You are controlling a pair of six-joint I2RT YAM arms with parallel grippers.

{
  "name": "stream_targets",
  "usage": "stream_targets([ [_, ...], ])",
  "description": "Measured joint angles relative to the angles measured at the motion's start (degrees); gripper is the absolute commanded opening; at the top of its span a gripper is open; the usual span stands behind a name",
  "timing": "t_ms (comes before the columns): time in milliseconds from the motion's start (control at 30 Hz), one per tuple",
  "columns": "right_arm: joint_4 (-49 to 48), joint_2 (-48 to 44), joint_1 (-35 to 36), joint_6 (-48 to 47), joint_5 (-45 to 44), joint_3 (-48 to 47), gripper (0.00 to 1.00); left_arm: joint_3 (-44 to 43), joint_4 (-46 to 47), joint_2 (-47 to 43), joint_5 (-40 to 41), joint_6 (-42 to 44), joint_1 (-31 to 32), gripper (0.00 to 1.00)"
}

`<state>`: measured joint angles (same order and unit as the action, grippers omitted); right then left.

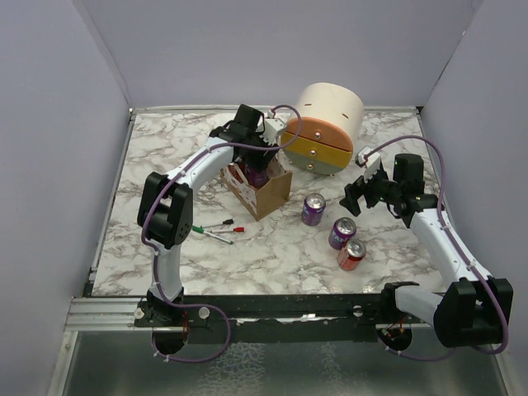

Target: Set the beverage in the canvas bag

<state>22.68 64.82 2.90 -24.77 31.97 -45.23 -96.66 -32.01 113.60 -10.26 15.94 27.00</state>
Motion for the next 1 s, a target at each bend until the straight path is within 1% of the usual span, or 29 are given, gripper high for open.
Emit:
stream_targets([
  [200, 0.00, 0.00, 0.00, 0.00, 0.00, 0.00, 1.00, 1.01, 2.38, -0.07, 0.48, 0.00, 0.13, 0.29],
  [533, 0.00, 0.00, 0.00, -0.02, -0.02, 0.02, 1.00, 5.35, 7.41, -2.14, 2.40, 0.00, 0.83, 0.29],
  [567, 0.00, 0.00, 0.00, -0.02, -0.02, 0.02, 1.00, 6.12, 7.98, -2.60, 2.58, 0.02, 0.87, 0.30],
  [667, 0.00, 0.00, 0.00, -0.02, -0.02, 0.02, 1.00, 8.22, 8.83, -3.93, 2.95, 0.02, 0.87, 0.41],
  [800, 0.00, 0.00, 0.00, -0.02, 0.00, 0.02, 1.00, 9.49, 9.86, -4.66, 3.15, 0.07, 0.87, 0.52],
  [900, 0.00, 0.00, 0.00, -0.02, 0.00, 0.02, 1.00, 10.49, 10.86, -5.14, 3.10, 0.09, 0.90, 0.63],
  [1000, 0.00, 0.00, 0.00, -0.02, -0.02, 0.02, 1.00, 10.82, 11.06, -5.40, 3.10, 0.09, 0.90, 0.71],
])
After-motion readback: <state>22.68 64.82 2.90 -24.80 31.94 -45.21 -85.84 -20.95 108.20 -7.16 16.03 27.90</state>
